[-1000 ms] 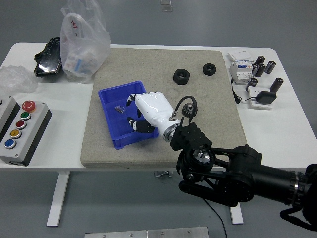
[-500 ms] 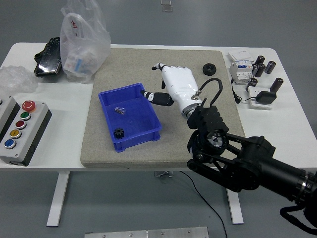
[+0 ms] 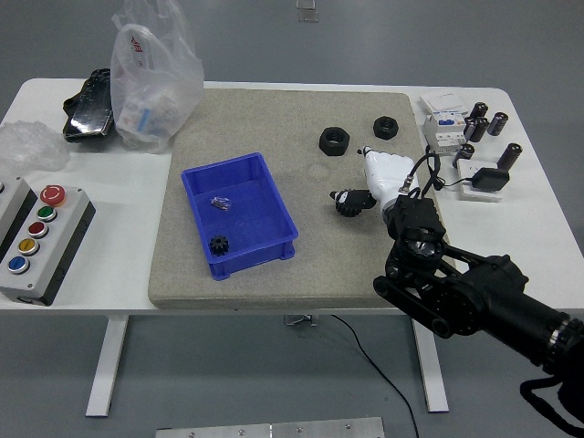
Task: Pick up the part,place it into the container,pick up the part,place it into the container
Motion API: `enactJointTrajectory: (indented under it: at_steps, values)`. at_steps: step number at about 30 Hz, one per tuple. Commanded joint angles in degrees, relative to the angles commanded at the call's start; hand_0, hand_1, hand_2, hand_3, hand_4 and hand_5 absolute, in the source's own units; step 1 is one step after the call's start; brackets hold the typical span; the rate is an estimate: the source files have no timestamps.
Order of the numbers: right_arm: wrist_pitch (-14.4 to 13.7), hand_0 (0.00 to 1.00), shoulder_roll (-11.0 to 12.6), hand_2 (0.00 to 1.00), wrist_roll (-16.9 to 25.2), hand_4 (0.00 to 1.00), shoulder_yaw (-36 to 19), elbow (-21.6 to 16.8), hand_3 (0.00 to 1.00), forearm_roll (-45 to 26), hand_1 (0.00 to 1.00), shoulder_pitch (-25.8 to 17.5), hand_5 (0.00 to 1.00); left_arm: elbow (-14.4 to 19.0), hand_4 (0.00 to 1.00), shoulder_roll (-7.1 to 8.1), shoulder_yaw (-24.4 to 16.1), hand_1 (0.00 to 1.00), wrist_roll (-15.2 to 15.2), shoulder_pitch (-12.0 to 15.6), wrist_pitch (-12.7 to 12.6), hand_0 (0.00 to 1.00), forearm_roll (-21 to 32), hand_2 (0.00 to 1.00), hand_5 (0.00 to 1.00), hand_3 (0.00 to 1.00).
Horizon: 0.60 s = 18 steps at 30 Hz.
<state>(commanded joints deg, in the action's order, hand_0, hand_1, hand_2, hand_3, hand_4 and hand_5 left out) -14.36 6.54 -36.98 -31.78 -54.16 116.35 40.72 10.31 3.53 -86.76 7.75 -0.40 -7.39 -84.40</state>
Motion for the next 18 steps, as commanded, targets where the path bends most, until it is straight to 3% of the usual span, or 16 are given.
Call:
enactJointTrajectory:
  at_steps: [11,12,17,18]
  values:
    - [-0.3,0.554,-0.8,0.753,0.0,0.998,5.1,2.0,0.828,-4.2,0.673,0.2,0.806,0.0,0.738,0.03,0.4,0.620,0.0,0.0,0.0,0.707,0.3,0.603,0.492,0.659]
    - [-0.4,0.525,-0.9,0.626,0.0,0.749,5.6,2.1,0.712,-4.7,0.604,0.1,0.443,0.0,0.737,0.03,0.4,0.621,0.0,0.0,0.0,0.707,0.4,0.603,0.491,0.658]
    - [-0.5,0.525,-1.0,0.626,0.2,0.749,7.1,2.4,0.712,-6.1,0.604,0.0,0.443,0.0,0.737,0.04,0.5,0.621,-0.1,0.0,0.0,0.707,0.5,0.603,0.491,0.658]
    - [-0.6,0.440,-0.9,0.482,0.3,0.408,7.3,2.4,0.608,-6.2,0.502,0.0,0.270,0.0,0.736,0.05,0.5,0.621,-0.1,0.0,0.0,0.706,0.6,0.602,0.494,0.657]
